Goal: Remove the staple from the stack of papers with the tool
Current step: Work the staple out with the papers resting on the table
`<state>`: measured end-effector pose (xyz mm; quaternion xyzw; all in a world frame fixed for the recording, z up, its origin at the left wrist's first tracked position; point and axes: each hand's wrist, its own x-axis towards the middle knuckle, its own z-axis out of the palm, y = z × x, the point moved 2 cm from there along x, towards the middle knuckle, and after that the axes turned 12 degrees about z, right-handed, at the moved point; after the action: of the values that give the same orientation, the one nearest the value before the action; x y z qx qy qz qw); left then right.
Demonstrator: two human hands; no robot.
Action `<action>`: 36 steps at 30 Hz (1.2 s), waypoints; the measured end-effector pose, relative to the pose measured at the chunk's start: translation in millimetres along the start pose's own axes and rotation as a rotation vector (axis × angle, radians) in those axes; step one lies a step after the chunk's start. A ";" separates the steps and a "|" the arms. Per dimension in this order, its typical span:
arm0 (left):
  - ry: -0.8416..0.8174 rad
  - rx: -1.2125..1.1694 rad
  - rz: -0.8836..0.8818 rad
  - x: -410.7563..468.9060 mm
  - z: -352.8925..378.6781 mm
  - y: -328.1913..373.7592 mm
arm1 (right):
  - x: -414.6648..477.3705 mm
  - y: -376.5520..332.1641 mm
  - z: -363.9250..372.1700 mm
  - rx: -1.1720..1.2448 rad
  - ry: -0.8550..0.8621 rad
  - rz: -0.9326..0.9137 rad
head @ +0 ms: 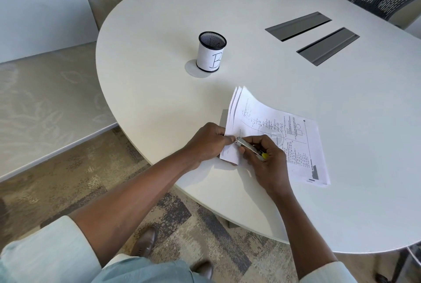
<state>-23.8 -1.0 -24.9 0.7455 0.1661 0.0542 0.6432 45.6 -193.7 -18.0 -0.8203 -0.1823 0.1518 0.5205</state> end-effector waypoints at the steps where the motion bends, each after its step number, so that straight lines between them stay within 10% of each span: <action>1: -0.001 0.003 -0.001 -0.3 0.3 -0.7 | 0.5 0.8 0.6 -0.006 -0.001 -0.001; 36: 0.032 -0.020 -0.001 -2.4 -0.3 0.2 | 0.0 3.6 -1.4 0.031 -0.031 0.013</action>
<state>-26.1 -1.4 -24.3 0.7381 0.1763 0.0674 0.6477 46.8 -196.3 -20.6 -0.8109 -0.1826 0.1708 0.5290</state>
